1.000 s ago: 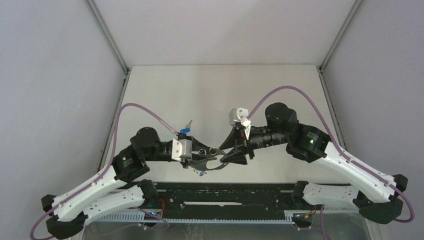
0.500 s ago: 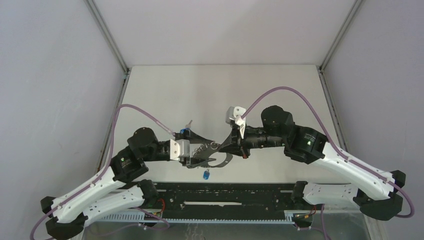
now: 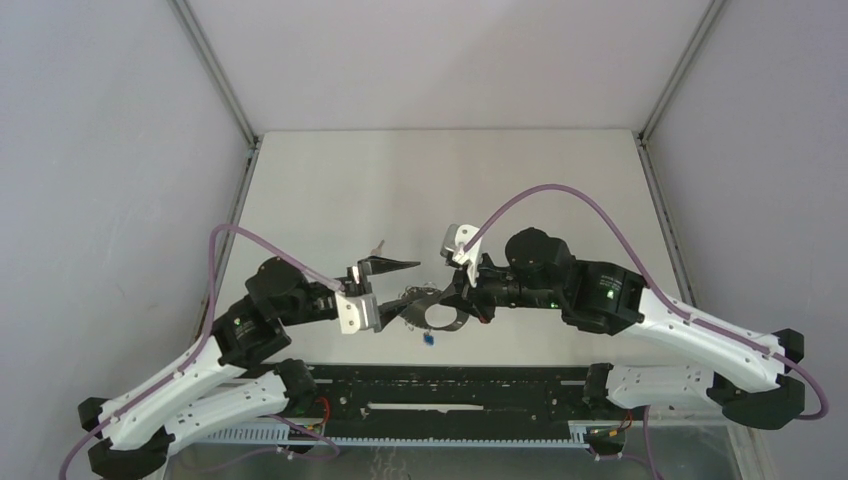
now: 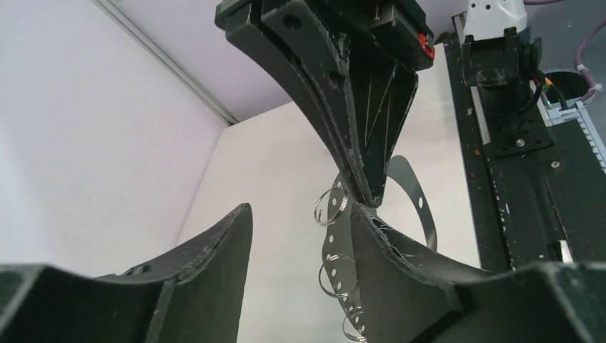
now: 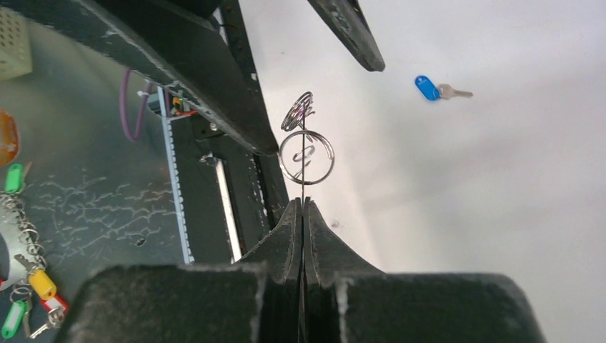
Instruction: Put the keys on the keyring
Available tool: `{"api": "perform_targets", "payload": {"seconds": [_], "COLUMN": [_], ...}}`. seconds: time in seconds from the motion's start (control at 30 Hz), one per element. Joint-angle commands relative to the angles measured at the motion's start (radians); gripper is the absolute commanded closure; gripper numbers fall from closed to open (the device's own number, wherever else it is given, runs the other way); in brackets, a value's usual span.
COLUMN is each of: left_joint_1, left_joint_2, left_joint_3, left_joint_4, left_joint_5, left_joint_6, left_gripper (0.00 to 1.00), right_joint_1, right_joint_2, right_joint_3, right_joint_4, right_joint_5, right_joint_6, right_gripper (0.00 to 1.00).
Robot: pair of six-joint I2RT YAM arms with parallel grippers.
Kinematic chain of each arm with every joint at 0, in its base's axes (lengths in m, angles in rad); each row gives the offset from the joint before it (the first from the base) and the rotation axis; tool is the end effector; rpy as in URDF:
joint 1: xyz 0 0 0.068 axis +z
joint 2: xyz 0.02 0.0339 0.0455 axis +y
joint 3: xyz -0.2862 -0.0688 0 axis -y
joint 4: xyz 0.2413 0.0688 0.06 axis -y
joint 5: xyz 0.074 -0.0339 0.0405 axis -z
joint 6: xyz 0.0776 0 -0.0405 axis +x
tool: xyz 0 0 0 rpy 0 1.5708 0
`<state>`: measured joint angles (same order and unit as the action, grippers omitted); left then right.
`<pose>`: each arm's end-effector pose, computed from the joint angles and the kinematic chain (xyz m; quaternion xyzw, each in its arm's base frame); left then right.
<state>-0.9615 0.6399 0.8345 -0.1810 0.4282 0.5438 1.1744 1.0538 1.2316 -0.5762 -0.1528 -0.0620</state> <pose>0.0652 -0.1498 0.3919 0.5795 0.3975 -0.2902 0.6496 0.0834 0.2299 0.4056 -0.5158 0.6524 0.3452 0.4349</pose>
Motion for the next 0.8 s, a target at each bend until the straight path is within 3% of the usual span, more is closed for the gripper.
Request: {"api": "perform_targets", "payload": {"seconds": [0.0, 0.2, 0.27, 0.33, 0.47, 0.7, 0.77], "left_joint_1": [0.000, 0.001, 0.001, 0.000, 0.000, 0.014, 0.048], "left_joint_2": [0.008, 0.014, 0.018, 0.018, 0.033, 0.062, 0.093], "left_joint_3": [0.057, 0.080, 0.087, 0.092, 0.108, 0.093, 0.111], "left_joint_4": [-0.008, -0.071, -0.123, -0.154, -0.142, -0.045, -0.081], "left_joint_5": [0.025, 0.123, 0.164, 0.170, 0.110, -0.027, 0.007], "left_joint_6": [0.072, 0.063, 0.102, 0.130, 0.077, -0.235, -0.333], "left_gripper": [0.43, 0.62, 0.63, 0.61, 0.42, 0.37, 0.36], "right_joint_1": [0.017, 0.021, 0.021, 0.022, 0.025, 0.040, 0.057], "right_joint_2": [0.008, 0.000, -0.003, -0.005, -0.008, -0.002, -0.004], "right_joint_3": [0.040, 0.040, 0.040, 0.040, 0.041, 0.039, 0.039], "right_joint_4": [0.007, 0.011, 0.013, 0.012, 0.002, -0.008, -0.010], "right_joint_5": [0.067, 0.049, 0.038, 0.028, 0.016, 0.021, 0.037], "right_joint_6": [-0.002, -0.003, -0.002, -0.003, -0.016, -0.063, -0.082], "right_gripper": [1.00, 1.00, 1.00, 1.00, 1.00, 1.00, 1.00]}}
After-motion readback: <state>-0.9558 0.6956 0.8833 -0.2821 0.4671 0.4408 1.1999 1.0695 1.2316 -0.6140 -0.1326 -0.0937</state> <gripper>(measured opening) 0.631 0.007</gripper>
